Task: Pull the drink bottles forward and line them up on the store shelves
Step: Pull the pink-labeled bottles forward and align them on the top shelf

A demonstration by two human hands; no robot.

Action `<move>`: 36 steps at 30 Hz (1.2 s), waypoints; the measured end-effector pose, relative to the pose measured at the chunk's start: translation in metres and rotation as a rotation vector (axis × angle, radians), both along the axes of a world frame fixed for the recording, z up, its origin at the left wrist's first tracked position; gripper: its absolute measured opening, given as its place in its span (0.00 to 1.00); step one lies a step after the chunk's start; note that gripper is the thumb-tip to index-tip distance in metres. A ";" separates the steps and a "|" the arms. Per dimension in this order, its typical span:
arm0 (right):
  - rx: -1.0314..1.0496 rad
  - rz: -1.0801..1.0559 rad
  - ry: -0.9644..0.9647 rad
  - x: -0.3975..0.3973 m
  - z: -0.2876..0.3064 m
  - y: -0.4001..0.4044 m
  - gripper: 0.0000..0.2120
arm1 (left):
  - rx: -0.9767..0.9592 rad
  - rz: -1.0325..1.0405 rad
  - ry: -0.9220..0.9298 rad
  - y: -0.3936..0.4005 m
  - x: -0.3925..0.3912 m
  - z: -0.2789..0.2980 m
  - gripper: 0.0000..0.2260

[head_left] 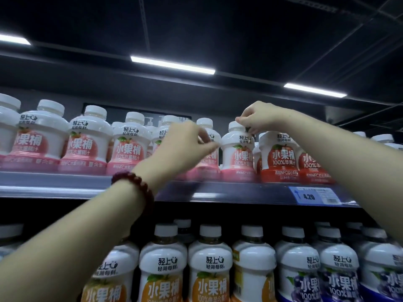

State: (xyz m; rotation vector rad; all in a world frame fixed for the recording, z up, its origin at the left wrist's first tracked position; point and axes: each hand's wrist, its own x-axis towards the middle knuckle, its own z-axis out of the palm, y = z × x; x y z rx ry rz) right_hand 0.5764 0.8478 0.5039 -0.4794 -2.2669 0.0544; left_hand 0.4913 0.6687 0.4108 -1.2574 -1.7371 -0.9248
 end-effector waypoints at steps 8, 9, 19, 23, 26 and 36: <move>-0.111 0.041 -0.125 -0.011 0.007 0.004 0.19 | -0.224 0.332 0.001 0.034 -0.024 0.092 0.21; -0.153 0.069 -0.146 -0.012 0.008 0.004 0.20 | -0.329 0.389 -0.008 0.041 -0.026 0.096 0.22; -0.144 0.168 -0.174 -0.001 0.012 -0.003 0.17 | -0.524 0.245 -0.139 0.041 -0.026 0.107 0.20; -0.171 0.214 -0.218 0.018 0.017 -0.011 0.17 | -0.502 0.201 -0.149 0.028 -0.016 0.110 0.23; -0.165 0.209 -0.217 0.020 0.015 -0.014 0.18 | -0.488 0.209 -0.135 0.024 -0.012 0.108 0.23; 0.095 0.051 0.088 0.007 0.008 -0.031 0.25 | -0.179 0.088 -0.093 -0.012 -0.029 0.093 0.19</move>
